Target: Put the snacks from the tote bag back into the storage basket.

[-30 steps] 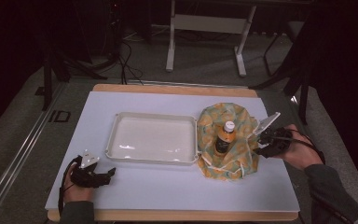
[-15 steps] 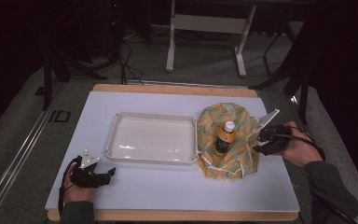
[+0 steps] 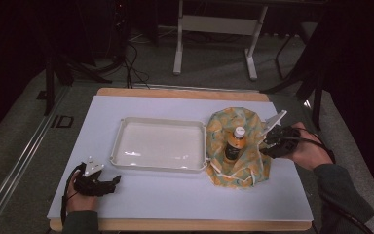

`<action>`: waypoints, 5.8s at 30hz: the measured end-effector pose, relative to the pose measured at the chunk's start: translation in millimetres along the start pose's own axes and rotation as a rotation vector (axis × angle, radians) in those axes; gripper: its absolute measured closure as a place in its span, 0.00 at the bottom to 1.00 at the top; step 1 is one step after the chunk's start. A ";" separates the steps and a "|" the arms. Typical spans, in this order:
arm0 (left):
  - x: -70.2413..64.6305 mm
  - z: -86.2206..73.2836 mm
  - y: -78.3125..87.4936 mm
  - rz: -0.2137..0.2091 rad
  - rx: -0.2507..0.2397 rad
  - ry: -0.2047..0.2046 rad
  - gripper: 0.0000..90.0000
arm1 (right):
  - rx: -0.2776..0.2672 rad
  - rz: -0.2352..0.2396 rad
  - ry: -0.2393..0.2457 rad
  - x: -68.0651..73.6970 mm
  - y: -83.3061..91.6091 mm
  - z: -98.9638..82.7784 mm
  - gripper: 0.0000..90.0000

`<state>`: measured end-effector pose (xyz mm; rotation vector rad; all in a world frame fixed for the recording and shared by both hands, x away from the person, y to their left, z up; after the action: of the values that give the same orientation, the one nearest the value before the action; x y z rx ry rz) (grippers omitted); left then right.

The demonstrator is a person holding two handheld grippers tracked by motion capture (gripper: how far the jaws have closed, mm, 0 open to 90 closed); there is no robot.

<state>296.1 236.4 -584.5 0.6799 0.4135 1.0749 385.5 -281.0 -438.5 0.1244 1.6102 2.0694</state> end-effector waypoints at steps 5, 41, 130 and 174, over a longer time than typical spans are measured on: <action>0.0 0.0 0.2 -0.002 -0.001 0.001 0.21 | -0.014 0.005 0.003 -0.4 1.2 6.7 0.68; -0.1 -0.2 -0.3 -0.004 0.007 -0.001 0.21 | -0.001 0.010 0.067 4.2 0.6 41.5 0.68; 1.9 0.2 1.7 -0.006 -0.013 0.019 0.21 | 0.148 0.060 0.042 -4.8 -2.6 94.4 0.65; 1.7 0.1 1.4 -0.006 -0.012 0.016 0.21 | 0.106 -0.034 0.068 -9.0 26.9 111.9 0.65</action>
<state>295.9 238.4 -583.4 0.6595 0.4223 1.0765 426.0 -190.9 -378.7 0.0635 1.7516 1.9829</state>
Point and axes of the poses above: each handheld gripper's, and its own axes: y roughly backward along the jaws, z roughly out of its top, x roughly to its left, the point moved 6 cm from there along -y, roughly forward along the jaws
